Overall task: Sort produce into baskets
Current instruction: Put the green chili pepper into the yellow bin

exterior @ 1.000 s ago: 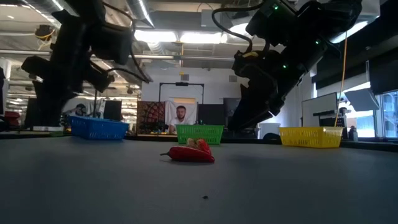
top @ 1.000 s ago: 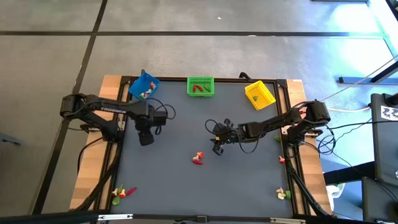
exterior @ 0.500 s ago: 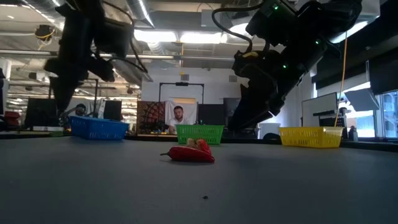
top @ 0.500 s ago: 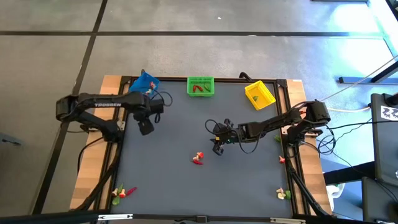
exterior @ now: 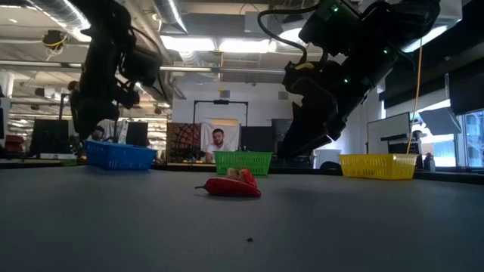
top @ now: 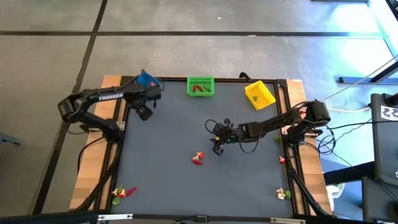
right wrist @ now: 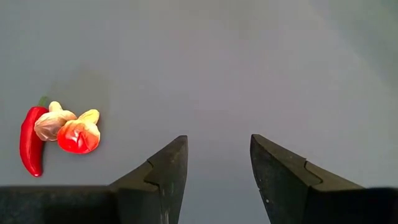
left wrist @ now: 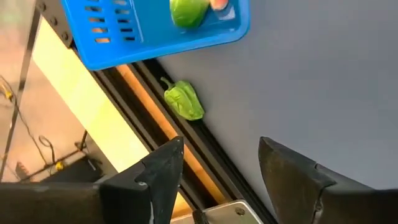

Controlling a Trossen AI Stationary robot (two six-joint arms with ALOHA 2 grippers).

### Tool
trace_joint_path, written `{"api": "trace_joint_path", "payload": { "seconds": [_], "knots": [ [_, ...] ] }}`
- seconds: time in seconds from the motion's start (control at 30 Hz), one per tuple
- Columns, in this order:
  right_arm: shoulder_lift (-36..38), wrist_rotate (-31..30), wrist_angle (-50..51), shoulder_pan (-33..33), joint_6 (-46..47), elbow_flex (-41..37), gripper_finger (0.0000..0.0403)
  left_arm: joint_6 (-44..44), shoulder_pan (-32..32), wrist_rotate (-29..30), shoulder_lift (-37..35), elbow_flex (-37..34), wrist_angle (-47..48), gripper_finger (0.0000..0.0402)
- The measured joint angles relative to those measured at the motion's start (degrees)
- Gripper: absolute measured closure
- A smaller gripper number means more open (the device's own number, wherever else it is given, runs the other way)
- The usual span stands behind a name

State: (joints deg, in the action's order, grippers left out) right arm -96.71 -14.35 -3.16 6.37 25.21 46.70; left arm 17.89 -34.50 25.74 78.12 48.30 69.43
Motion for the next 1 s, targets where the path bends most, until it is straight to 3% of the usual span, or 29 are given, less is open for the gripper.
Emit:
{"api": "trace_joint_path", "payload": {
  "seconds": [0.17, 0.5, 1.0],
  "knots": [
    [0.0, 0.0, 0.0, 0.0, 0.0, 0.0, 0.0228, -2.4, -1.7, 0.1, 1.3, 0.0, -2.8, 0.0205],
    [0.0, 0.0, -0.1, 0.0, 0.0, 0.0, 0.0228, 1.3, -6.8, 4.8, 1.6, -3.5, -5.7, 0.0205],
    [0.0, 0.0, -0.1, 0.0, 0.0, 0.0, 0.0228, 1.0, -12.0, 5.0, 7.3, -4.5, -7.2, 0.0206]
  ]
}}
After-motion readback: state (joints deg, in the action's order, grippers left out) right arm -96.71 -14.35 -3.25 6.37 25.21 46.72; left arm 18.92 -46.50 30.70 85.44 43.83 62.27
